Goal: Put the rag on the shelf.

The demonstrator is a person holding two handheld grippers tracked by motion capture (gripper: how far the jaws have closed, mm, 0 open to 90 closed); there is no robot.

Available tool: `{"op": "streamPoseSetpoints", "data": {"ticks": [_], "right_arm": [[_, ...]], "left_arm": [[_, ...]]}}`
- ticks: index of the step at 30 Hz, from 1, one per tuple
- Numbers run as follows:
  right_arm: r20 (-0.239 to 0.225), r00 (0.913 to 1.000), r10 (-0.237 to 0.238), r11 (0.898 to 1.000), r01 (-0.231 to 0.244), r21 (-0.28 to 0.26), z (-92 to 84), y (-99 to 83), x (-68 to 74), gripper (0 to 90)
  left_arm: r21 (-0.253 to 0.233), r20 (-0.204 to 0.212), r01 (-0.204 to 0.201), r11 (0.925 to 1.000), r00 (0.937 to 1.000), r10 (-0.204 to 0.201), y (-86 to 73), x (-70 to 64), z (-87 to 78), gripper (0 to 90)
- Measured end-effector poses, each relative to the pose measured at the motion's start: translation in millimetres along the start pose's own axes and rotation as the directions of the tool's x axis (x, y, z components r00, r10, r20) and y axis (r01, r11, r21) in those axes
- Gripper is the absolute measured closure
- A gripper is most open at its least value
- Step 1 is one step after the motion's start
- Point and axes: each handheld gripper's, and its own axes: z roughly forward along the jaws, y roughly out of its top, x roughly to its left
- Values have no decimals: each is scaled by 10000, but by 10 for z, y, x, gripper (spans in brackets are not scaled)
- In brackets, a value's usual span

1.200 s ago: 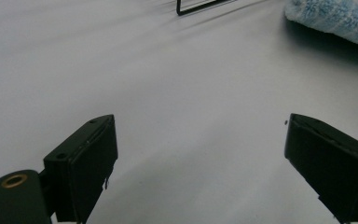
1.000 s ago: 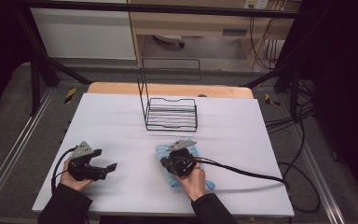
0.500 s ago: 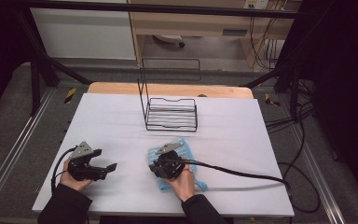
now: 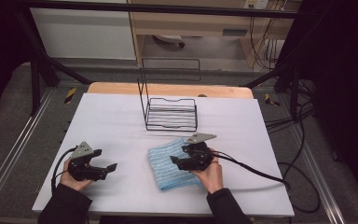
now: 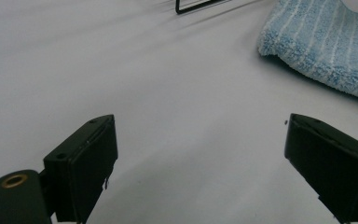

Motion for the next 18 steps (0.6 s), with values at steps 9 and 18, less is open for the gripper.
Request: {"op": "streamPoseSetpoints", "data": {"ticks": [9, 18], "right_arm": [[85, 9976, 684, 9924, -689, 1017, -57, -530, -290, 488], [-20, 9967, 810, 9896, -801, 1195, 11, -600, -267, 554]], "left_arm": [[68, -25, 3, 10000, 10000, -3, 1, -9, 17, 94], [45, -2, -12, 10000, 10000, 12, 1, -14, 12, 94]]}}
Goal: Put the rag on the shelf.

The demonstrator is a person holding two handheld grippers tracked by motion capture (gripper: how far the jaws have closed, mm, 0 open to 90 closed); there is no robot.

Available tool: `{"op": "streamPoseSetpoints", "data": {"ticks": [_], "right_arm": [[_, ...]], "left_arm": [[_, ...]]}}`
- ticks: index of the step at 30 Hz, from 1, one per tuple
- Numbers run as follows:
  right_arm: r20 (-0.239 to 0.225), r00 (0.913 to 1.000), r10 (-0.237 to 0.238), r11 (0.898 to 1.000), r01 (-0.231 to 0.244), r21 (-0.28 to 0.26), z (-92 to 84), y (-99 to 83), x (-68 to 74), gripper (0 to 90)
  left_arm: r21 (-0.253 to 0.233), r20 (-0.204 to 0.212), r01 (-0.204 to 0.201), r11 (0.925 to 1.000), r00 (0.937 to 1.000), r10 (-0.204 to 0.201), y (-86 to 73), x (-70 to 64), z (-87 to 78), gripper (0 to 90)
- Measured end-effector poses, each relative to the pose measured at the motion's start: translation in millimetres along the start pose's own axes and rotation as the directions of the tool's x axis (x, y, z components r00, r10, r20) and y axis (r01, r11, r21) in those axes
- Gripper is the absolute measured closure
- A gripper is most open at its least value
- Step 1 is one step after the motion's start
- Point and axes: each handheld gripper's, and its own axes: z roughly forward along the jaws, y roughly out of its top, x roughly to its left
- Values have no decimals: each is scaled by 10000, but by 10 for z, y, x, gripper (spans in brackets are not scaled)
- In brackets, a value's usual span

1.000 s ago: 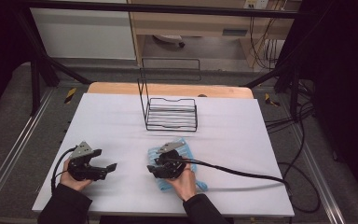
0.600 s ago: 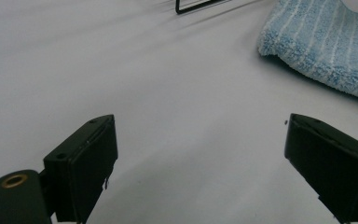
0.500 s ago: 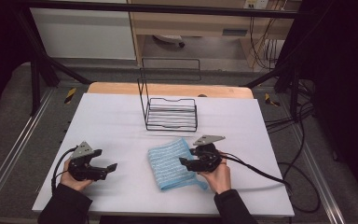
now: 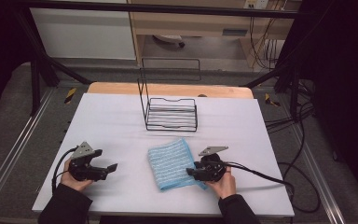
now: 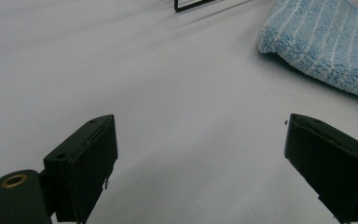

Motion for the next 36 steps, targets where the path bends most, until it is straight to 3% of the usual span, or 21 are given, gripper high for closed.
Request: {"op": "streamPoseSetpoints", "data": {"ticks": [5, 7, 16, 22, 26, 28, 30, 33, 34, 35, 36], "right_arm": [[-147, 9998, 123, 9999, -122, 49, -9, -10, 9, 660], [-376, 9991, 199, 9997, -195, 115, -23, -12, 21, 750], [-391, 9984, 411, 9991, -405, 145, -90, -42, 71, 799], [-381, 9978, 535, 9986, -533, 56, -124, -74, 109, 781], [-179, 9992, 362, 9992, -364, -154, -122, -73, 103, 710], [-129, 9999, 71, 9992, -76, -397, -145, -56, 85, 636], [51, 9999, -158, 9972, 161, -733, -190, -41, 68, 619], [52, 10000, 6, 9948, 0, -1023, -236, -51, 16, 593], [63, 10000, -21, 9947, 28, -1023, -227, -63, -1, 592], [59, 10000, -12, 9950, 18, -1003, -215, -73, -11, 593], [60, 10000, 25, 9954, -19, -957, -200, -78, -16, 594]], "left_arm": [[18, 5, 2, 10000, 10000, -2, 0, -2, 3, 94], [10, 11, 5, 10000, 10000, -5, 0, -3, 3, 94], [11, 27, 25, 10000, 10000, -25, 0, -5, 2, 94], [70, 138, 36, 10000, 9999, -37, 31, -62, -5, 96], [103, 298, -10, 9999, 9996, 7, 120, -250, 15, 107], [232, 369, 56, 9997, 9993, -64, 169, -366, 47, 114], [304, 483, 237, 9993, 9985, -252, 215, -484, 88, 134], [471, 663, 348, 9983, 9971, -379, 288, -679, 164, 168], [579, 787, 297, 9979, 9963, -343, 335, -821, 225, 185], [579, 787, 297, 9979, 9963, -343, 335, -821, 225, 206], [745, 904, 259, 9969, 9954, -326, 369, -965, 296, 235]]}}
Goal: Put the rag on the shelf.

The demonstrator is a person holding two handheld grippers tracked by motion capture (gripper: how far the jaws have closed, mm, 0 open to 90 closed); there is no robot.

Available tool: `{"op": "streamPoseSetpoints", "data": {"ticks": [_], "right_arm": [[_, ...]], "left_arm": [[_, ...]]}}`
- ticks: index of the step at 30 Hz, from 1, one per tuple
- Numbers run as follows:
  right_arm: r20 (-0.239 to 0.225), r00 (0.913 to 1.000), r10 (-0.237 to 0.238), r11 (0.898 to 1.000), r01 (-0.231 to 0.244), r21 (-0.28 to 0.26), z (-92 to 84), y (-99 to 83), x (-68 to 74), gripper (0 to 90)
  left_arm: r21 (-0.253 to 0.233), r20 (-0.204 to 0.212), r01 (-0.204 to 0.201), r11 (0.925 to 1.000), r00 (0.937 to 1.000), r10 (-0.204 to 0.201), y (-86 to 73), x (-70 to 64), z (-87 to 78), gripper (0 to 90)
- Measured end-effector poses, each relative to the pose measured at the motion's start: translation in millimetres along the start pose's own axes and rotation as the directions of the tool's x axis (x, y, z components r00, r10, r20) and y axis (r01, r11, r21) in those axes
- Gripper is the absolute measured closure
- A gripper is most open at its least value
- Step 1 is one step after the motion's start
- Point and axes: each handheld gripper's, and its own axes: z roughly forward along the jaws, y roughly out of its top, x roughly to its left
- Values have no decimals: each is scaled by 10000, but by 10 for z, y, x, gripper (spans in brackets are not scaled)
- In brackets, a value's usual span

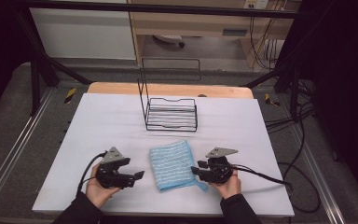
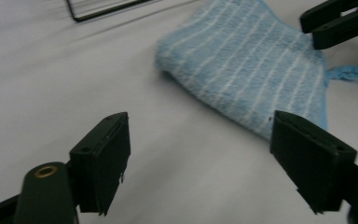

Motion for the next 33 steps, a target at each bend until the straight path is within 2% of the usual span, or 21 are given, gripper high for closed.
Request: {"op": "streamPoseSetpoints", "data": {"ticks": [1, 3, 5, 6, 8, 9, 11, 13, 14, 19, 20, 25, 28, 33], "right_arm": [[-4, 10000, -21, 10000, 21, 37, 12, -3, -4, 598], [7, 10000, -87, 10000, 87, 20, 27, -5, -8, 600], [20, 10000, -80, 9999, 80, 64, 62, -2, -21, 613], [20, 10000, -80, 9999, 80, 64, 62, -2, -21, 613], [4, 10000, -35, 9999, 35, 114, 99, -5, -26, 630], [4, 10000, -35, 9999, 35, 114, 99, -5, -26, 630], [-32, 10000, 17, 9998, -17, 186, 110, -8, -23, 640], [-62, 10000, 30, 9998, -29, 192, 131, -15, -24, 661], [-62, 10000, 30, 9998, -29, 192, 131, -15, -24, 661], [-89, 9992, 379, 9989, -376, 285, 164, -30, -9, 694], [-137, 9988, 471, 9983, -466, 359, 163, -28, -9, 712], [-196, 9976, 667, 9970, -659, 414, 159, -19, -7, 765], [-182, 9967, 792, 9961, -785, 398, 139, -16, 8, 793], [-166, 9972, 731, 9968, -725, 339, 86, 1, 70, 807]], "left_arm": [[0, 0, 0, 10000, 10000, 0, 0, 0, 0, 249], [160, 217, -64, 9999, 9997, 60, 20, -135, 92, 269], [359, 327, -120, 9993, 9994, 108, 30, -259, 182, 338], [502, 304, -142, 9986, 9995, 126, 33, -313, 226, 338], [769, 175, -151, 9969, 9998, 138, 25, -394, 311, 446], [898, 164, -113, 9959, 9998, 99, 15, -421, 349, 446], [1091, 128, 3, 9940, 9999, -17, -10, -455, 404, 501], [1199, 98, 172, 9926, 9998, -186, -32, -473, 430, 565], [1217, 105, 245, 9923, 9996, -260, -39, -476, 437, 565], [1370, 477, 764, 9876, 9954, -836, -69, -451, 477, 674], [1409, 546, 774, 9870, 9948, -858, -67, -451, 476, 734], [1490, 583, 663, 9866, 9954, -757, -58, -461, 471, 827], [1498, 626, 644, 9866, 9953, -745, -55, -447, 462, 854], [1596, 780, 572, 9855, 9945, -704, -43, -407, 422, 869]]}}
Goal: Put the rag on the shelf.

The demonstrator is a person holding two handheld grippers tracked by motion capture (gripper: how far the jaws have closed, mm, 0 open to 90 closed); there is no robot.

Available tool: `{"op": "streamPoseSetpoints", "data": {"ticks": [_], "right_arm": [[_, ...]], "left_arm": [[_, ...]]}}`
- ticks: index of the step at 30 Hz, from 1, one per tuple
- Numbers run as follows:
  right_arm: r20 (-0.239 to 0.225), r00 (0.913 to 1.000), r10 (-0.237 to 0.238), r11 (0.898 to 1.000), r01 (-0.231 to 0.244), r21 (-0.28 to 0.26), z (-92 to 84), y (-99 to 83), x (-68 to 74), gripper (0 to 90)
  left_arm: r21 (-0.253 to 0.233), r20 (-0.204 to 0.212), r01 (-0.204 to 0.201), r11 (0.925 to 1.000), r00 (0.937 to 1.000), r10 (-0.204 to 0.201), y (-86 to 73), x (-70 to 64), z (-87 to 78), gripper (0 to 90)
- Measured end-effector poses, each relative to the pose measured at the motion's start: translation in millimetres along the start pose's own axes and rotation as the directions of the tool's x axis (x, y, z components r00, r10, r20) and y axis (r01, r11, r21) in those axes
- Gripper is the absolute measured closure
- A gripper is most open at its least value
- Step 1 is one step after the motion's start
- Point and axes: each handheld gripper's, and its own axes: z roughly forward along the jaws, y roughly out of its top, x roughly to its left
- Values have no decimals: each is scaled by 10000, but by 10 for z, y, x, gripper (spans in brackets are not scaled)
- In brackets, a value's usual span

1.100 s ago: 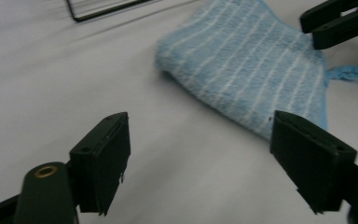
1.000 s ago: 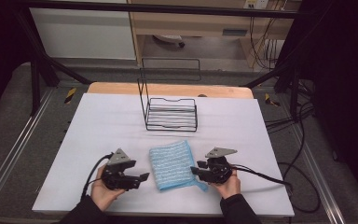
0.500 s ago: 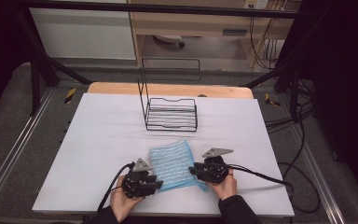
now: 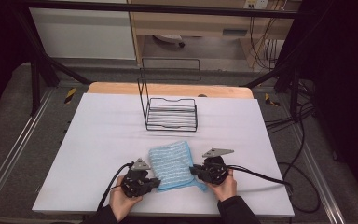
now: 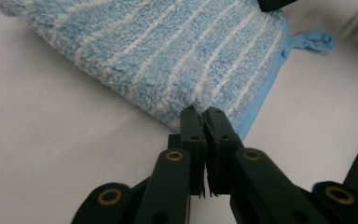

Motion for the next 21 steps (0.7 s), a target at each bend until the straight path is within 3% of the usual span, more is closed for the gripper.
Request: {"op": "streamPoseSetpoints", "data": {"ticks": [4, 11, 16, 21], "right_arm": [[-118, 9999, -14, 10000, 13, -54, -39, -24, 78, 799], [-736, 9950, 673, 9977, -680, -70, -1, -82, 168, 788], [-723, 9974, 5, 10000, -11, -87, 44, -84, 276, 722], [-510, 9974, -506, 9980, 485, -417, 2, -68, 262, 585]], "left_arm": [[171, 19, -114, 9998, 9999, 114, -5, 56, -69, 872], [479, -2, -570, 9972, 9984, 571, -40, 187, -220, 872], [691, -170, -753, 9948, 9969, 766, -66, 240, -268, 870], [632, -104, -820, 9946, 9965, 828, -84, 275, -270, 847]]}}
